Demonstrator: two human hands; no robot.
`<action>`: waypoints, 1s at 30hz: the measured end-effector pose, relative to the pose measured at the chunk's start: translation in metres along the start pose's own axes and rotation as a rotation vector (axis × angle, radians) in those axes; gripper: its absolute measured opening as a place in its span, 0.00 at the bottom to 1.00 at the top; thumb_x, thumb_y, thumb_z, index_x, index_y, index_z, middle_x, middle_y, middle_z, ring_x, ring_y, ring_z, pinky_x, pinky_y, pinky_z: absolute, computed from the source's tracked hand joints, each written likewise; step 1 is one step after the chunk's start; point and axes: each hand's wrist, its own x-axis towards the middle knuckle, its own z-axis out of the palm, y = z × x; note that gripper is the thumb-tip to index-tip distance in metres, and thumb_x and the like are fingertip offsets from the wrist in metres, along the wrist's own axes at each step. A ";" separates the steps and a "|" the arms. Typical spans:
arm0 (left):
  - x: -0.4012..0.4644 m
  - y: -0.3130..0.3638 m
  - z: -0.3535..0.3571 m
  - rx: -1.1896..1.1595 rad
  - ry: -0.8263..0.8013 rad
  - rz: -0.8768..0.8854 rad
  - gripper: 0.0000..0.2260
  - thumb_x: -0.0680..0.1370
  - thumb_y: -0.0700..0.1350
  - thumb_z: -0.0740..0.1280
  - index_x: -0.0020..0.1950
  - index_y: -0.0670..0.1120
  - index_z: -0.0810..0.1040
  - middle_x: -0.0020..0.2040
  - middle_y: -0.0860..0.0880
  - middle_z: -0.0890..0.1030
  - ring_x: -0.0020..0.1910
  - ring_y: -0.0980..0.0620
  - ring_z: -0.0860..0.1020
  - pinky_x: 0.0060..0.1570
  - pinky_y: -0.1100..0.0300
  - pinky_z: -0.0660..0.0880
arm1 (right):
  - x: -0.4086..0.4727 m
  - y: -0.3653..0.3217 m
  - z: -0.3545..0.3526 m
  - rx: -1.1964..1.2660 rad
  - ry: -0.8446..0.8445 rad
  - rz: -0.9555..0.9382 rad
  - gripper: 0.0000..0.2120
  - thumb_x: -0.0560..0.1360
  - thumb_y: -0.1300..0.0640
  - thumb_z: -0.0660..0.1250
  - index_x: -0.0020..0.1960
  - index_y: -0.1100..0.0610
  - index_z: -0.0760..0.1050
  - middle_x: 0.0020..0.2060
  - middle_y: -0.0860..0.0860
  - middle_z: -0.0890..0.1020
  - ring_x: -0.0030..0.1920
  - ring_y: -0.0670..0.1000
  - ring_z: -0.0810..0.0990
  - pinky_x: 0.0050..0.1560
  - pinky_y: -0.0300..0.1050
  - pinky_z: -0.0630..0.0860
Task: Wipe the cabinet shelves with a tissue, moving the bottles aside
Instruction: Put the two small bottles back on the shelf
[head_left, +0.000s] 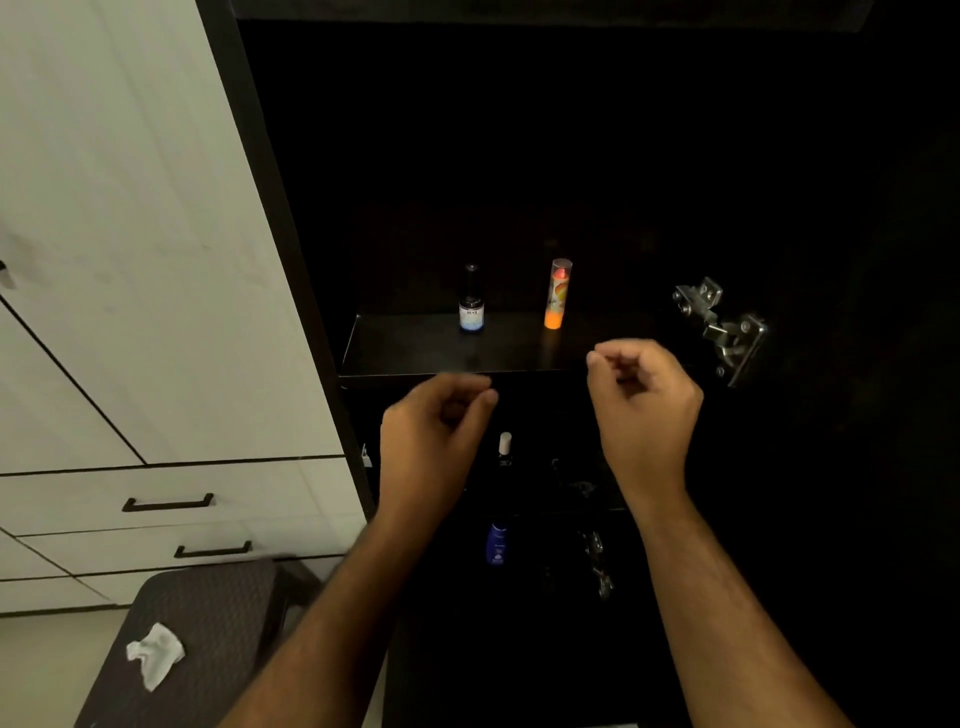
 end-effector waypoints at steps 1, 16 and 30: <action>-0.006 -0.012 0.001 -0.014 -0.022 -0.049 0.06 0.76 0.44 0.70 0.50 0.54 0.80 0.43 0.57 0.83 0.42 0.61 0.82 0.44 0.66 0.79 | -0.009 0.007 0.000 0.001 -0.021 0.020 0.06 0.74 0.64 0.71 0.45 0.54 0.80 0.40 0.49 0.81 0.40 0.42 0.80 0.39 0.28 0.74; 0.000 -0.142 0.044 0.274 -0.251 -0.281 0.11 0.77 0.41 0.69 0.60 0.45 0.80 0.53 0.50 0.83 0.52 0.57 0.80 0.51 0.70 0.73 | -0.056 0.138 0.065 -0.326 -0.666 0.525 0.08 0.74 0.63 0.71 0.53 0.58 0.81 0.46 0.50 0.84 0.42 0.41 0.78 0.43 0.29 0.71; 0.021 -0.175 0.093 0.457 -0.403 -0.340 0.13 0.77 0.36 0.66 0.61 0.43 0.80 0.56 0.45 0.83 0.57 0.47 0.80 0.58 0.57 0.73 | -0.060 0.172 0.096 -0.411 -0.815 0.431 0.09 0.72 0.60 0.72 0.51 0.53 0.82 0.46 0.52 0.85 0.49 0.53 0.83 0.52 0.46 0.79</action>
